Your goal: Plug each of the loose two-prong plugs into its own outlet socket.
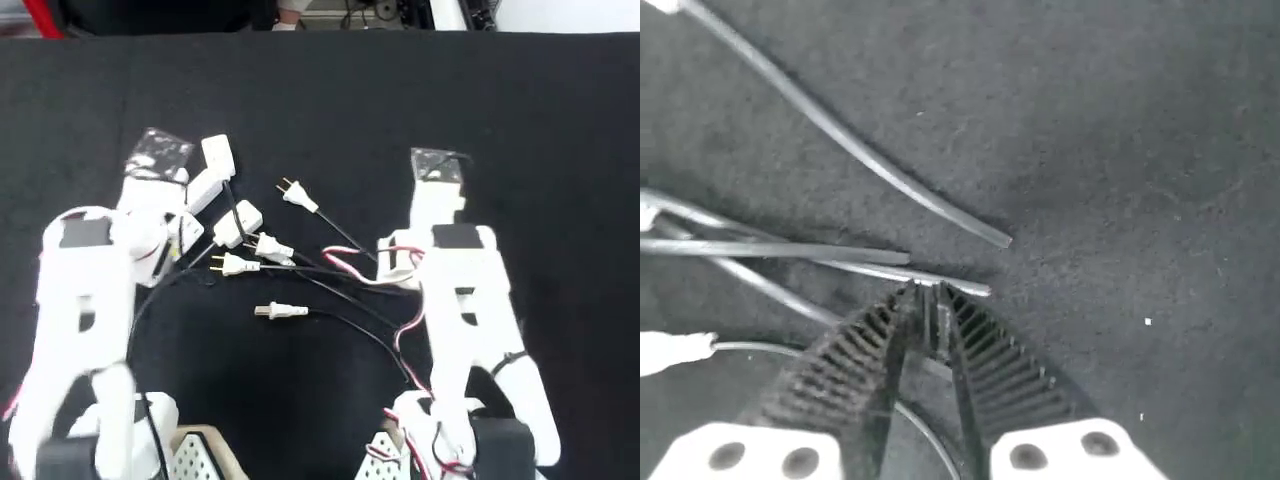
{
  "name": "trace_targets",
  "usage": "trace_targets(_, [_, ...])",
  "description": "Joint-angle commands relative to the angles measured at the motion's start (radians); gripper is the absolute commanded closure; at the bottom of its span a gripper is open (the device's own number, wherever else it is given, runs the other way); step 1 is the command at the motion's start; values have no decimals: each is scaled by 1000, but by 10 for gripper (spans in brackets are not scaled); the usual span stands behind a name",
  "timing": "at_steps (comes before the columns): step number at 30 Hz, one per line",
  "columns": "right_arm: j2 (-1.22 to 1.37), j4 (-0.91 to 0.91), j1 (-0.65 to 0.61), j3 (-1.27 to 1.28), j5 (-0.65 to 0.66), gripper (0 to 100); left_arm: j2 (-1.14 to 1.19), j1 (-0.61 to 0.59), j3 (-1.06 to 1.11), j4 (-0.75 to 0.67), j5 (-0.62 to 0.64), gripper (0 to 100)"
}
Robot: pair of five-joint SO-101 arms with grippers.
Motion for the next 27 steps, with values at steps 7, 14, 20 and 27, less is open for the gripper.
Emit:
trace_targets(7, [137, -87, 28, -53, -8, 977, 290, 76, -96, -87, -129, 809])
trace_targets(14, [179, -115, 28, -58, -8, 977, 272, 74, 82, -399, -133, 837])
trace_targets(20, [179, -115, 28, -58, -8, 977, 203, 68, 174, -529, -135, 836])
trace_targets(27, [182, -115, 28, -58, -8, 977, 201, 56, 199, -595, -135, 836])
